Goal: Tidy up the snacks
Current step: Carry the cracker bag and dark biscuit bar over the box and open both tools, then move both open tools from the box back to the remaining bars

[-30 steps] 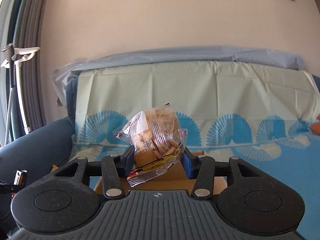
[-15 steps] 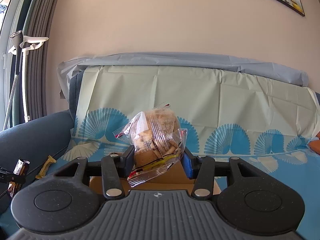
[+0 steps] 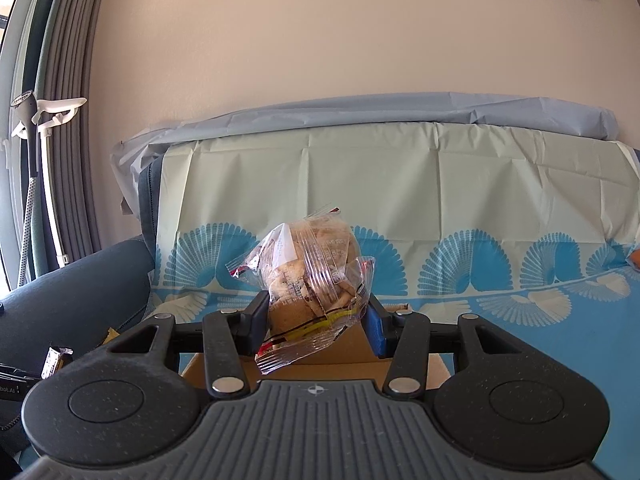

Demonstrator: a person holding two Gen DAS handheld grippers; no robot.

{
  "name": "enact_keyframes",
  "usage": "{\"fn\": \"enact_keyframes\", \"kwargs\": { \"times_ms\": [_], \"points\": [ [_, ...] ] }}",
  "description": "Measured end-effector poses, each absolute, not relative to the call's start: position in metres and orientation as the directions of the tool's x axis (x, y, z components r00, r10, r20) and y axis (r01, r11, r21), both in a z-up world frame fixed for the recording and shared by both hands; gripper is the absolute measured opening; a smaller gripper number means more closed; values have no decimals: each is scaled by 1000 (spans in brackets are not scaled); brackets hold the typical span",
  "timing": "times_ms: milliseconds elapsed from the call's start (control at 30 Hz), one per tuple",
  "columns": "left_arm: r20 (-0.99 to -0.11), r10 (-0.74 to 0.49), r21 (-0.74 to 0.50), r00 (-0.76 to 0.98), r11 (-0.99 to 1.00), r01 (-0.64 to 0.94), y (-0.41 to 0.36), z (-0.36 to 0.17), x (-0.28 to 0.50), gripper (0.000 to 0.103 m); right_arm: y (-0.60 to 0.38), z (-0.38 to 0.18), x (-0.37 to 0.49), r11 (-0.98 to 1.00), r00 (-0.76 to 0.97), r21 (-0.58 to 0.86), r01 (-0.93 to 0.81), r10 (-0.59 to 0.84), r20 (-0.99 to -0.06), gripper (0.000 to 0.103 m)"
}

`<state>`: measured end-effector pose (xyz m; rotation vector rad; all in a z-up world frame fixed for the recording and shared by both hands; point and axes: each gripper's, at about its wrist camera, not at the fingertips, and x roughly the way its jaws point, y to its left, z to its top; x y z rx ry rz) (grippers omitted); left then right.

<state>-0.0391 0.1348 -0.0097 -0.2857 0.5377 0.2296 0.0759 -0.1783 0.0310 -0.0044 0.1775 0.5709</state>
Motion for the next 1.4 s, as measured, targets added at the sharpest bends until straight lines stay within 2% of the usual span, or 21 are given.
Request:
{"fn": "enact_keyframes", "kwargs": {
  "times_ms": [400,967,1167,1233,1300,1400],
  "points": [
    [-517,48,-198,855,965,-174,75,0,-1,42,-186,31,79,847,831,67,-527,530,-167,50],
    [-355,-44,-176,934,984,-20,-1,86,82,42,-181,29,75,883,872,93,-459,468,-143,50],
    [-427,6,-172,904,981,-88,5,85,100,43,-180,26,79,892,878,105,-440,452,-159,51],
    [-456,-4,-193,890,977,-95,10,82,104,43,-176,25,79,898,882,90,-430,439,-170,54],
    [-462,-7,-204,887,974,-98,13,80,103,46,-173,25,79,911,895,78,-406,413,-170,62],
    [-457,-12,-207,889,974,-93,16,81,98,47,-172,24,79,911,894,92,-403,413,-175,66]
  ]
}}
